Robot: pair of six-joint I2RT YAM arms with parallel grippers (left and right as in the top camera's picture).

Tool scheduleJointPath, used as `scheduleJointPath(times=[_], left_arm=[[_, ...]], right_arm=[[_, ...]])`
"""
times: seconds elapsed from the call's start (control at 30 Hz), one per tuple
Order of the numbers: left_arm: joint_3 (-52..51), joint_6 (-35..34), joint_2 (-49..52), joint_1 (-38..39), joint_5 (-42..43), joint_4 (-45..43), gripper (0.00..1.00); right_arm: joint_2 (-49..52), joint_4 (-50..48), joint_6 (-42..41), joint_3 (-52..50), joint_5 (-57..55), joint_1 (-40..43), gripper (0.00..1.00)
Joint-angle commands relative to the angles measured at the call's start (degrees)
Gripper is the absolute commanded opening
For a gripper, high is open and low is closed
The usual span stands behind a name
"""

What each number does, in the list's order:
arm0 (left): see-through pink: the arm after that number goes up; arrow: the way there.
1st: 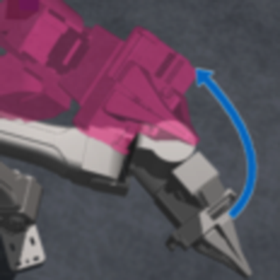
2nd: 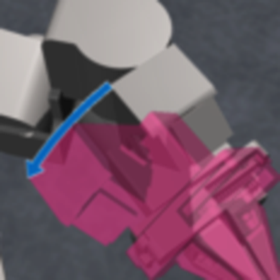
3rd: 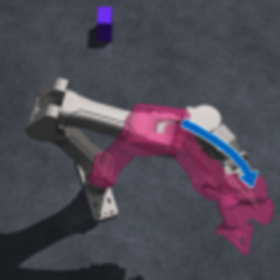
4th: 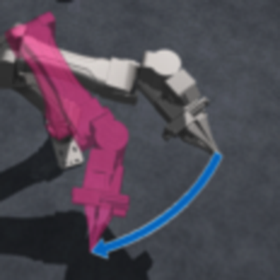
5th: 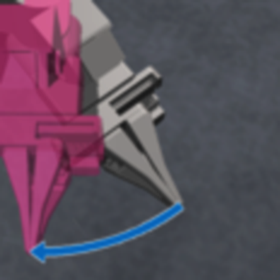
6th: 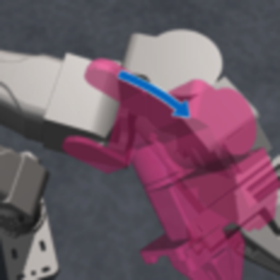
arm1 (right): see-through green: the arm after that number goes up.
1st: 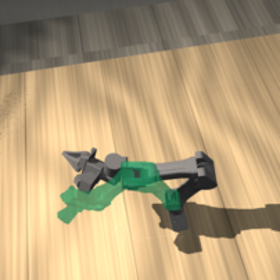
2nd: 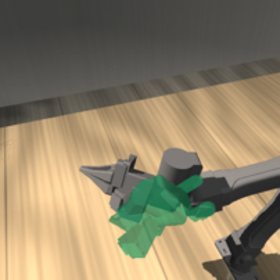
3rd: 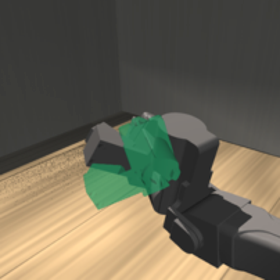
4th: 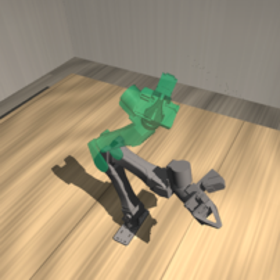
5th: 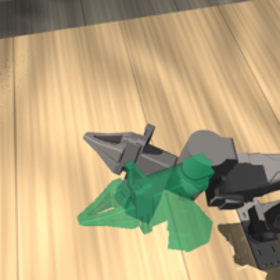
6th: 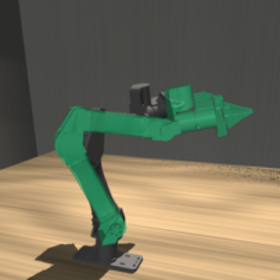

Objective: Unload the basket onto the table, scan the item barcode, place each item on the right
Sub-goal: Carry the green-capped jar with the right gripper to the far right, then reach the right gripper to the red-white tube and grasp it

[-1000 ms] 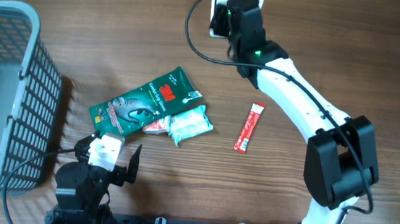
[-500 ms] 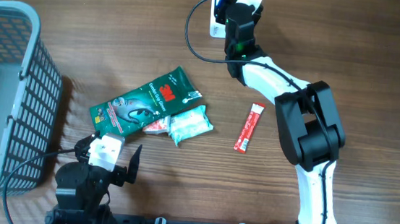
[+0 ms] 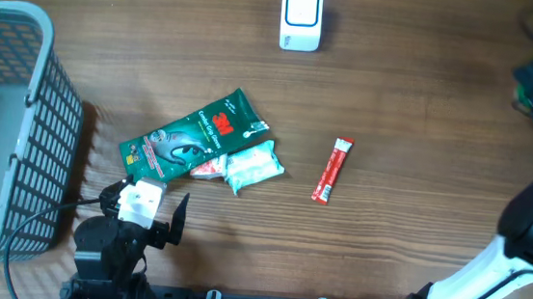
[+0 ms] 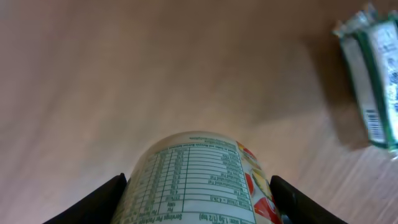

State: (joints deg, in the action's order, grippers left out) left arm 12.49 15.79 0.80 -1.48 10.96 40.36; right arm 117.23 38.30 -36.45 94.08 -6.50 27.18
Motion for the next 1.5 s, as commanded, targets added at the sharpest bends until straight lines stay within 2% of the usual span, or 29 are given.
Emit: scheduleJointPath(times=[0.0,0.1,0.13,0.17,0.3,0.33,0.47,0.57,0.63,0.7,0.77,0.9,1.0,1.07,1.13,1.2,1.33,1.4,1.47], left_arm=[[-0.2,0.5,-0.4,-0.3,-0.1,0.0,1.00],[-0.2,0.5,-0.4,-0.3,-0.1,0.0,1.00],[-0.2,0.5,-0.4,-0.3,-0.1,0.0,1.00],[-0.2,0.5,-0.4,-0.3,-0.1,0.0,1.00],[-0.2,0.5,-0.4,-0.3,-0.1,0.0,1.00],[-0.2,0.5,-0.4,-0.3,-0.1,0.0,1.00],[-0.2,0.5,-0.4,-0.3,-0.1,0.0,1.00],[-0.2,0.5,-0.4,-0.3,-0.1,0.0,1.00],[-0.2,0.5,-0.4,-0.3,-0.1,0.0,1.00],[-0.2,0.5,-0.4,-0.3,-0.1,0.0,1.00],[-0.2,0.5,-0.4,-0.3,-0.1,0.0,1.00],[-0.2,0.5,-0.4,-0.3,-0.1,0.0,1.00],[-0.2,0.5,-0.4,-0.3,-0.1,0.0,1.00],[-0.2,0.5,-0.4,-0.3,-0.1,0.0,1.00],[-0.2,0.5,-0.4,-0.3,-0.1,0.0,1.00],[-0.2,0.5,-0.4,-0.3,-0.1,0.0,1.00],[-0.2,0.5,-0.4,-0.3,-0.1,0.0,1.00],[-0.2,0.5,-0.4,-0.3,-0.1,0.0,1.00],[-0.2,0.5,-0.4,-0.3,-0.1,0.0,1.00]], right_arm=[[5.5,0.6,-0.6,0.0,6.8,5.5,0.67],[7.8,-1.4,1.0,0.0,6.3,8.3,0.75],[7.5,-1.8,1.9,0.6,6.5,9.2,0.84],[6.9,-0.7,3.3,2.5,6.8,9.9,0.99],[0.7,7.7,5.6,16.9,16.8,10.9,1.00],[-2.6,13.0,5.3,21.9,22.3,10.9,1.00],[-12.2,25.3,4.7,23.1,36.9,7.0,1.00],[-13.4,40.2,6.8,22.6,43.3,-2.9,1.00],[-13.4,50.5,15.1,21.7,43.4,-10.9,1.00],[-13.6,53.9,18.5,21.7,42.8,-16.9,1.00],[-14.5,53.9,17.8,21.7,36.8,-24.5,0.99],[-18.4,53.9,16.6,21.7,36.4,-34.9,1.00],[-25.6,53.9,14.9,21.7,33.0,-41.6,1.00],[-31.3,53.9,12.7,21.7,27.7,-45.1,0.99],[-37.4,53.9,10.1,21.7,15.1,-49.3,1.00],[-40.2,53.8,9.3,20.9,9.0,-51.3,1.00],[-40.9,51.9,8.6,10.8,6.6,-51.4,1.00],[-40.9,45.3,5.4,1.8,4.9,-51.4,1.00],[-40.5,33.8,-3.0,-11.4,6.7,-51.4,1.00]])
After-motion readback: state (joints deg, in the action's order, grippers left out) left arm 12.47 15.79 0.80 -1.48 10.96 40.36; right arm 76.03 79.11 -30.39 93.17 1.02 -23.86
